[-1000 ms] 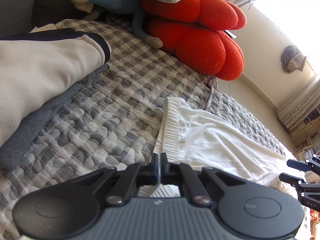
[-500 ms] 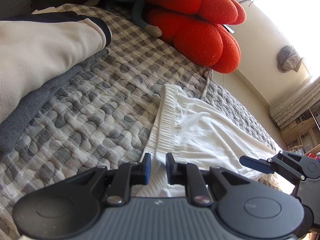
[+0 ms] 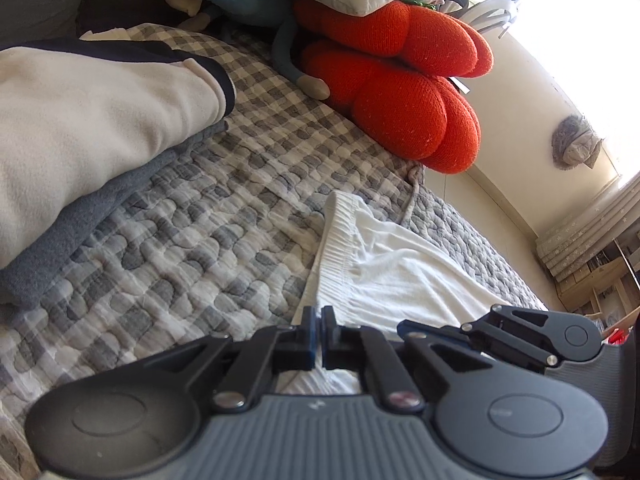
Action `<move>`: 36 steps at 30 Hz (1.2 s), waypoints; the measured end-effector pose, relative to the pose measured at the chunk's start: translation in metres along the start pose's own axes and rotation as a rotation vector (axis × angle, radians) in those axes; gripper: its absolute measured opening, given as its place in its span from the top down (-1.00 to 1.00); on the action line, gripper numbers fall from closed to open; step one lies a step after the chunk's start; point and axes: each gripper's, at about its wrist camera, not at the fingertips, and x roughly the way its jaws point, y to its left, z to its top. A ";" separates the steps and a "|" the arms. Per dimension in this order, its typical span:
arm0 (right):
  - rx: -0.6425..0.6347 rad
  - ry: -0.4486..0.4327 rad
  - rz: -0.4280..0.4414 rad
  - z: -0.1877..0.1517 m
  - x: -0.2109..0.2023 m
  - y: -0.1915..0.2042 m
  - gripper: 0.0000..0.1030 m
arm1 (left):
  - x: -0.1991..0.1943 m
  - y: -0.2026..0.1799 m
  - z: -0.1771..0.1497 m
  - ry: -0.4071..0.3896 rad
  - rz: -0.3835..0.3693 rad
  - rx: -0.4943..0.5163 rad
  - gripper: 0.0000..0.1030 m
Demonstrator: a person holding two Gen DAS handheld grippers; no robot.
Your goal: Fold clothes
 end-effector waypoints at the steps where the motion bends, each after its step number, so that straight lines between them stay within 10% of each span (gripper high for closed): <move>1: -0.002 0.002 -0.004 0.000 0.003 0.001 0.30 | 0.000 0.000 0.000 -0.003 0.002 -0.001 0.96; 7: -0.037 0.007 -0.026 0.005 0.019 0.007 0.97 | 0.006 -0.001 0.002 -0.005 0.026 0.006 0.96; 20: -0.063 0.015 -0.118 0.007 0.036 0.003 0.93 | 0.032 -0.003 0.005 0.018 0.090 0.073 0.90; 36: -0.006 -0.015 -0.147 0.004 0.032 -0.007 0.75 | -0.017 0.035 -0.004 0.017 -0.025 -0.157 0.88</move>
